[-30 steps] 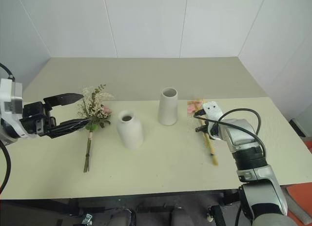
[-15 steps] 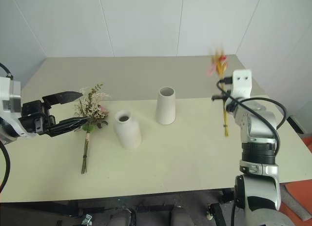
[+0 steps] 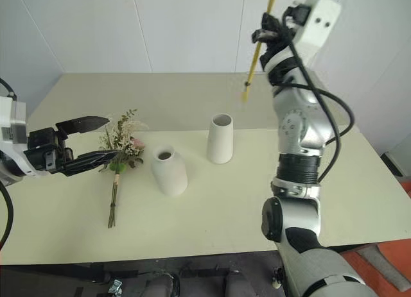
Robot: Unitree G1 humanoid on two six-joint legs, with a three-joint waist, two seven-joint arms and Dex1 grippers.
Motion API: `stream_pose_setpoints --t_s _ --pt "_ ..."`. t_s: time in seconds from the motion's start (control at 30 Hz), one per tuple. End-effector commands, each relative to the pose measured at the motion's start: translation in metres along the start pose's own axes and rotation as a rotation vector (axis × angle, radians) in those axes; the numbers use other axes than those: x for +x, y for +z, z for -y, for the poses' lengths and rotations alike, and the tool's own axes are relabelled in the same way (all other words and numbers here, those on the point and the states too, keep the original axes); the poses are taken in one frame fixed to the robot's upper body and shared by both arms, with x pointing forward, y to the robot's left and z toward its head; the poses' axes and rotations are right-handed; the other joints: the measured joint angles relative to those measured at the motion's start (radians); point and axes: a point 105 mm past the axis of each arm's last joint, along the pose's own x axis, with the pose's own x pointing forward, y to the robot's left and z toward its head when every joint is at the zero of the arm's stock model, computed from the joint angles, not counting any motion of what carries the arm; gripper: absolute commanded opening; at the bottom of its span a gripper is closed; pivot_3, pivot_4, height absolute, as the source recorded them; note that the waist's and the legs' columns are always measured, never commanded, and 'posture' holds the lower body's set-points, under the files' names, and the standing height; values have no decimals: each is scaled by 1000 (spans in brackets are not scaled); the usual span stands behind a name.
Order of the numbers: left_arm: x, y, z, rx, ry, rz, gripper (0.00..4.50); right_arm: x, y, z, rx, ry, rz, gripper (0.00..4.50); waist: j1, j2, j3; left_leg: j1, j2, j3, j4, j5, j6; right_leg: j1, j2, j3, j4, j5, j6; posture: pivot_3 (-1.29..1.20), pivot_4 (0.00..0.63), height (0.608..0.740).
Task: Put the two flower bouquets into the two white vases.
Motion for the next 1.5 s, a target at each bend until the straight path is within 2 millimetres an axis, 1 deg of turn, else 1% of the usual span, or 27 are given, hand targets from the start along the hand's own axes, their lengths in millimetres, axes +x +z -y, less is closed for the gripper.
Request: stream_pose_setpoints --t_s 0.03,0.1,0.27,0.37,0.47,0.5,0.53,0.67,0.73,0.83,0.9,1.0,1.07,1.13,1.2,1.23,1.33,1.43,1.5 --pt "0 9 1 26 -4 19 4500 -3 -2 -15 5 46 41 39 0 0 0 0 0 0 0 0 0 0 0 0 0 0 0 0 150 740" --pt "0 9 1 26 -2 17 4500 -5 -10 -18 14 54 34 39 1 0 0 0 0 0 0 0 0 0 0 0 0 0 0 0 150 740" --pt "-1 9 1 26 2 15 4500 -5 -29 -17 22 42 0 39 0 0 0 0 0 0 0 0 0 0 0 0 0 0 0 0 150 740" --pt "-1 9 2 26 4 13 4500 -10 -44 -14 15 36 -40 39 0 0 0 0 0 0 0 0 0 0 0 0 1 0 0 0 150 740" --pt "-2 9 2 25 6 9 4500 -19 -56 -16 13 53 -73 39 0 0 0 0 0 0 0 0 0 0 0 0 1 0 0 0 150 740" --pt "-2 9 2 25 7 8 4500 -23 -60 -18 12 65 -82 554 -1 0 0 0 0 0 0 0 0 0 0 0 1 0 0 0 150 740" --pt "-2 9 2 24 7 6 4500 -27 -62 -21 19 87 -86 789 0 0 0 0 0 0 0 0 0 0 0 0 2 0 0 0 150 740" --pt "-2 9 2 21 9 3 4500 -41 -69 -24 -13 107 -103 2110 0 0 0 0 0 0 0 0 0 -1 0 0 3 0 0 0 150 740" --pt "-2 9 1 20 10 2 4500 -49 -70 -23 -16 115 -109 2832 0 0 0 1 0 0 0 0 0 -1 0 0 4 0 0 0 150 740" --pt "-3 9 1 14 16 3 4500 -70 -67 -20 -33 149 -112 3887 2 0 0 1 0 0 0 0 0 -1 0 0 4 0 0 0 150 740" --pt "-3 8 1 9 20 4 4500 -80 -64 -18 -43 169 -118 4464 4 0 0 1 0 0 1 0 0 0 0 0 4 0 0 0 150 740" --pt "-5 6 -1 0 47 -1 4500 -98 -56 -10 -60 216 -144 4464 3 0 0 1 0 0 2 0 0 0 0 1 5 0 0 0 150 740" --pt "-6 5 -3 -6 65 0 4500 -105 -52 -7 -73 245 -161 4464 3 0 0 2 0 0 2 0 0 0 0 1 5 0 0 0 150 740" --pt "-8 0 -12 -11 140 -27 4500 -113 -46 -5 -92 295 -178 4464 3 0 0 2 0 0 2 0 0 0 0 0 6 0 0 0 150 740" --pt "-11 -13 -23 -22 249 -112 4500 -122 -38 -3 -116 374 -202 4464 3 0 0 3 0 0 2 0 0 1 0 1 6 0 0 0 150 740" --pt "-12 -17 -26 -32 279 -144 4500 -125 -36 -3 -122 402 -211 4464 2 0 0 3 0 0 2 0 0 1 0 1 6 0 0 0 150 740" --pt "-18 -35 -39 -84 418 -289 4500 -138 -31 -9 -165 556 -274 4464 2 0 0 3 0 0 2 0 0 1 0 1 5 -1 1 0 150 740" --pt "-27 -50 -46 -163 534 -434 4500 -148 -25 -16 -166 694 -333 4464 2 0 0 3 0 0 2 0 0 1 0 1 5 -2 3 0 150 740" --pt "-29 -56 -48 -201 569 -494 4500 -152 -22 -18 -173 753 -356 4464 2 0 0 3 0 0 2 0 0 1 1 1 5 -3 4 0 150 740"
